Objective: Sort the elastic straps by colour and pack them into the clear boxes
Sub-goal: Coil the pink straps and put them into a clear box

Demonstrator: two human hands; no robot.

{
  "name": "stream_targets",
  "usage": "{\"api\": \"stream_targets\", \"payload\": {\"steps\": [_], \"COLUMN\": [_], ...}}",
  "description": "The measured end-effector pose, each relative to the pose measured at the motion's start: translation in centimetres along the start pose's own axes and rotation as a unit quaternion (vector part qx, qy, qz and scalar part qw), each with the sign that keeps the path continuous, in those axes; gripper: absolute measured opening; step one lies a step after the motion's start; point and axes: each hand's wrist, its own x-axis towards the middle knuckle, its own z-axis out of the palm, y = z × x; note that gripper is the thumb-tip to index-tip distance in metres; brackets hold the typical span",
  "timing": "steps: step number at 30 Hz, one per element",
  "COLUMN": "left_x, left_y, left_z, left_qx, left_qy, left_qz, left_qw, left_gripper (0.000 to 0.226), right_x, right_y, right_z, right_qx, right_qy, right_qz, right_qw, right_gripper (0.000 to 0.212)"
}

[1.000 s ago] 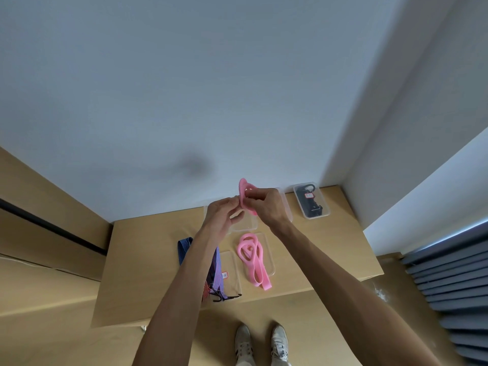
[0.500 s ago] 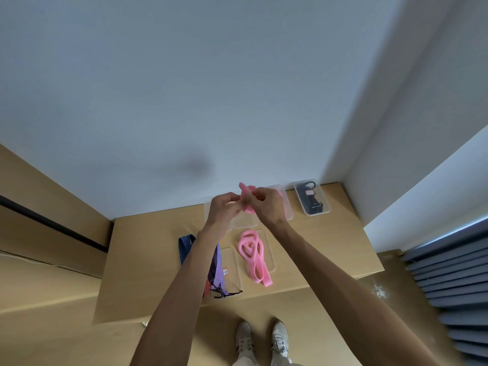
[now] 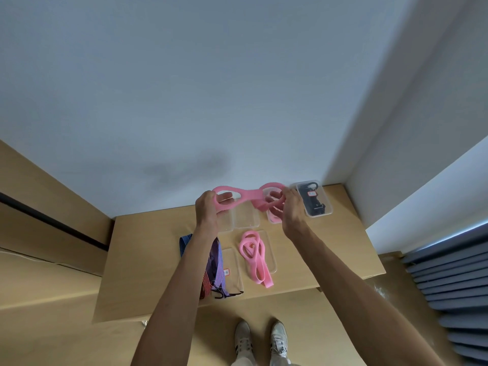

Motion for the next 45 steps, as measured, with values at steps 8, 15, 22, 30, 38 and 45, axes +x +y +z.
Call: {"api": "stream_targets", "payload": {"steps": [8, 15, 22, 30, 38, 45], "left_x": [-0.9, -2.4, -2.1, -3.2, -3.1, -2.0], "left_y": [-0.9, -0.5, -0.6, -0.8, -1.1, -0.8], "left_z": [-0.3, 1.0, 1.4, 3.3, 4.4, 3.3], "left_qx": [0.365, 0.355, 0.376, 0.189, 0.216, 0.18], "left_qy": [-0.004, -0.189, -0.233, -0.152, -0.026, 0.058], "left_qz": [0.059, 0.144, 0.094, 0.002, 0.04, 0.023], "left_qw": [0.929, 0.904, 0.892, 0.97, 0.975, 0.982], "left_gripper": [0.045, 0.017, 0.009, 0.035, 0.022, 0.017], "right_x": [-0.2, -0.6, -0.2, -0.2, 0.2, -0.4], "right_y": [-0.4, -0.6, -0.8, 0.5, 1.1, 1.6], "right_z": [0.6, 1.3, 0.8, 0.2, -0.6, -0.1], "right_qx": [-0.05, -0.146, -0.148, -0.144, -0.18, -0.186], "right_qy": [-0.034, -0.078, -0.106, -0.173, -0.188, -0.355], "right_qz": [-0.016, -0.097, -0.083, -0.011, -0.036, -0.005], "right_qw": [0.998, 0.981, 0.98, 0.974, 0.965, 0.916], "right_gripper": [0.023, 0.027, 0.023, 0.042, 0.021, 0.033]}}
